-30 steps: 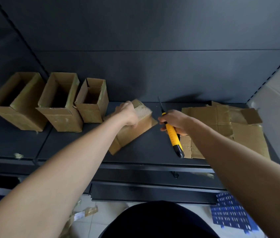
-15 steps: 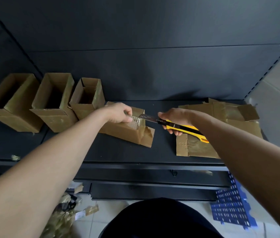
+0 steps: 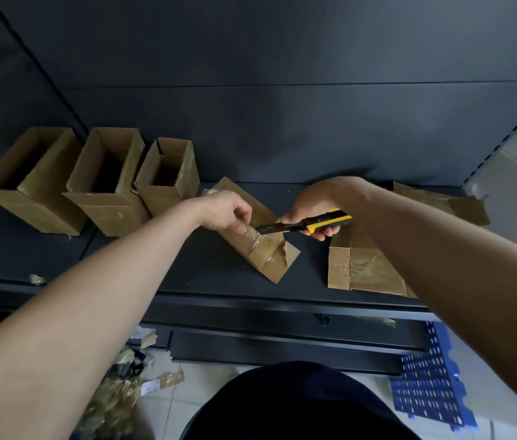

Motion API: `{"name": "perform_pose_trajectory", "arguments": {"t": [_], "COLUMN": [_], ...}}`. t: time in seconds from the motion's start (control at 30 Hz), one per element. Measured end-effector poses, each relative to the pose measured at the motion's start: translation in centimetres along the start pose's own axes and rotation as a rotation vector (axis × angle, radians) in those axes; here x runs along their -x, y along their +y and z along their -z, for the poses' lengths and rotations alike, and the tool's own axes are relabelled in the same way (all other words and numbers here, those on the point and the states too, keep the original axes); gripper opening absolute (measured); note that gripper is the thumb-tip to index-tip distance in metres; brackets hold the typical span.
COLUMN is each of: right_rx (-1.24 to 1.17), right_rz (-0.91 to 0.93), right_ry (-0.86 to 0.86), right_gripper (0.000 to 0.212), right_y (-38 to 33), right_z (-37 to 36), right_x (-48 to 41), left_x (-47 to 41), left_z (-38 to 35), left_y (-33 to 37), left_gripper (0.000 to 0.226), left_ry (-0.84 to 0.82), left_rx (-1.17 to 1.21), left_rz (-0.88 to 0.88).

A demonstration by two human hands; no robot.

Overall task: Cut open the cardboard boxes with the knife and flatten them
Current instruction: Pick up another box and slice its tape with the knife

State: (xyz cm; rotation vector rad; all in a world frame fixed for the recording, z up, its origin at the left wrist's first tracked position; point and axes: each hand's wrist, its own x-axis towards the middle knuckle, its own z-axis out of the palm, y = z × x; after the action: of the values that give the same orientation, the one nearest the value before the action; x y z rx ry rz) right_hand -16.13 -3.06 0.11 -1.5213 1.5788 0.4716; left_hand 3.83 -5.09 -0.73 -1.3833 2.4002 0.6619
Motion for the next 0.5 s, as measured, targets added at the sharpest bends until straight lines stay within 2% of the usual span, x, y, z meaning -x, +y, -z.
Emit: {"name": "perform_pose_trajectory", "arguments": {"t": [0.13, 0.33, 0.5], "right_rx": [0.051, 0.004, 0.019], "right_rz": [-0.034, 0.004, -0.014], "right_ry": [-0.024, -0.169, -0.044], "right_gripper": [0.05, 0.048, 0.05], "right_y": [-0.9, -1.0, -1.3], "right_z": [0.2, -0.1, -1.0], "right_x": [-0.3, -0.3, -0.9], "left_x": [0.2, 0.2, -0.2], "left_z": [0.1, 0.1, 0.0], "left_y": [0.1, -0.3, 0.5], "left_gripper": [0.016, 0.013, 0.011], "left_ry": [-0.008, -0.027, 0.003], "left_rx": [0.024, 0.063, 0.053], "left_rz": [-0.009, -0.015, -0.024]}}
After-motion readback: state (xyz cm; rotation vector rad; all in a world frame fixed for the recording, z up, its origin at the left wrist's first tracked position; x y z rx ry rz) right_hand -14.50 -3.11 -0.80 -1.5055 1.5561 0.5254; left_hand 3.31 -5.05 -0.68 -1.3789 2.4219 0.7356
